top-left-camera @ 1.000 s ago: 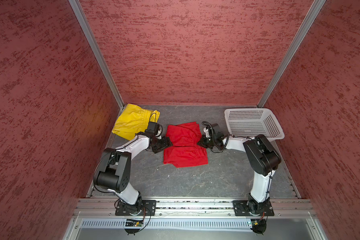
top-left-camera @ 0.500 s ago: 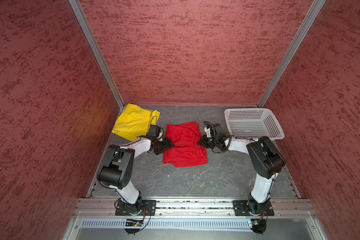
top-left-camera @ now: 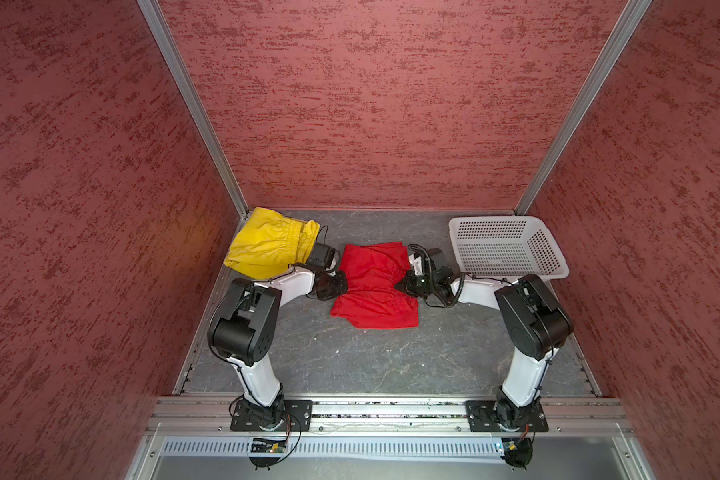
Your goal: Fold and stack the shorts
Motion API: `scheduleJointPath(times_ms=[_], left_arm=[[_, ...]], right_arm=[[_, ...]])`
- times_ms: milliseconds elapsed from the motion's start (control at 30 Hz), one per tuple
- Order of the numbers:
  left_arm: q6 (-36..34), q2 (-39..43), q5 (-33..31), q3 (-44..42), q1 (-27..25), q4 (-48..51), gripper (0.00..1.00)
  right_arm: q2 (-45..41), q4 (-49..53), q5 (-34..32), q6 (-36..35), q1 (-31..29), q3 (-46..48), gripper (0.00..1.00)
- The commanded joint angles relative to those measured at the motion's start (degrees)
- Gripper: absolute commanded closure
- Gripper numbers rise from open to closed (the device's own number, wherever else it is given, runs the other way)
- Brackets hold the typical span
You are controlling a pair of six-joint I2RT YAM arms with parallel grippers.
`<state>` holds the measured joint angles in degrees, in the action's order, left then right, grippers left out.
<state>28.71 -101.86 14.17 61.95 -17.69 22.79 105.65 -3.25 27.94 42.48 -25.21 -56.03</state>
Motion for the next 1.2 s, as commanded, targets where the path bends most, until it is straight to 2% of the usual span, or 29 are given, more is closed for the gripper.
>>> scheduleJointPath(times_ms=[0, 267, 633, 800, 1067, 1167], left_arm=[[-5.9, -3.4, -7.4, 10.1, 0.8, 9.2, 1.0], [-17.7, -12.0, -22.7, 34.4, 2.2, 26.4, 1.0], [-27.2, -17.2, -37.2, 52.8, 4.9, 34.2, 1.0], [-31.0, -17.5, -40.5, 56.1, 6.4, 34.0, 1.0], [-32.3, -14.2, -38.8, 54.9, 11.1, 30.6, 1.0], [-30.7, -13.4, -36.0, 54.8, 13.6, 30.7, 1.0]], right_arm=[[-3.3, -1.9, 0.0, 0.9, 0.4, 0.6, 0.91], [-6.9, -0.4, -2.6, -0.6, 0.4, 1.1, 0.9], [-6.4, -0.2, -4.0, -1.5, 0.4, 1.9, 0.9], [-5.5, -0.2, -4.1, -1.4, 0.4, 1.9, 0.9], [-3.0, -0.3, -3.7, -0.8, 0.4, 1.6, 0.91], [-2.5, -0.1, -3.8, -1.0, 0.5, 1.6, 0.91]])
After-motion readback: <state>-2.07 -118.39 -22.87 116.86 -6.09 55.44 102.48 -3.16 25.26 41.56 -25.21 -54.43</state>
